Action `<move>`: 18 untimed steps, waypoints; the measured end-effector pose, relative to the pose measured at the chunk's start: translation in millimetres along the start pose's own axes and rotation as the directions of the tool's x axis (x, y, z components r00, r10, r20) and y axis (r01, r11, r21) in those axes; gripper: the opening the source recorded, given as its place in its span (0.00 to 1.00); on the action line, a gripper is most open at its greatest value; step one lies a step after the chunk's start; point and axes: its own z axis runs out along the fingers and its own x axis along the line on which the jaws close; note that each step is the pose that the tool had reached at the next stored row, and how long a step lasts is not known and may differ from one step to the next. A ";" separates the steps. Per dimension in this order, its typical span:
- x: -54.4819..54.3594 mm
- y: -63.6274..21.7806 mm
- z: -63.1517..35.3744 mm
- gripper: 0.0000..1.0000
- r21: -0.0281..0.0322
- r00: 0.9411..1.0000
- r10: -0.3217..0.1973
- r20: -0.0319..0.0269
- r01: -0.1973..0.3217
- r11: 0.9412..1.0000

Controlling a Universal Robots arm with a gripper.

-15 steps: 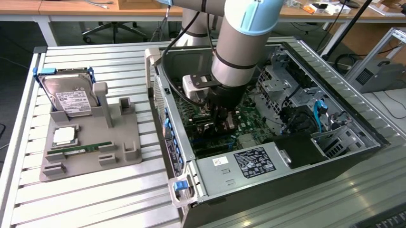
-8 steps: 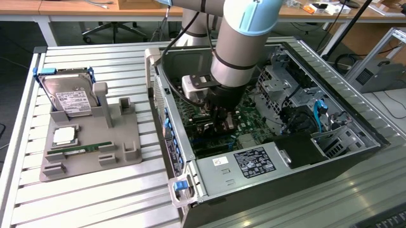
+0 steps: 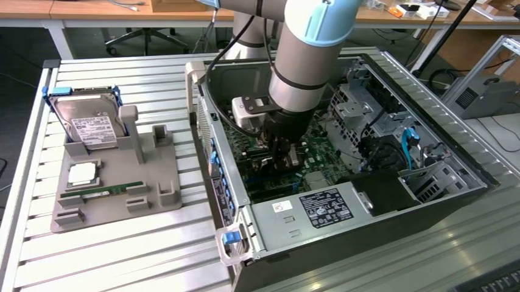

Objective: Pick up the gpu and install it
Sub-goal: 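Insert the gpu into the slot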

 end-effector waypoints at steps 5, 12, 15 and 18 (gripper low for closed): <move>0.0 0.2 0.6 0.27 0.000 1.000 0.000 -0.001 0.000 1.000; -0.1 -0.3 0.7 0.27 0.000 1.000 0.000 -0.004 0.000 1.000; -0.1 -0.5 0.7 0.27 0.000 1.000 0.000 -0.006 0.000 1.000; -0.1 -0.5 0.6 0.27 0.000 1.000 0.000 -0.006 0.000 1.000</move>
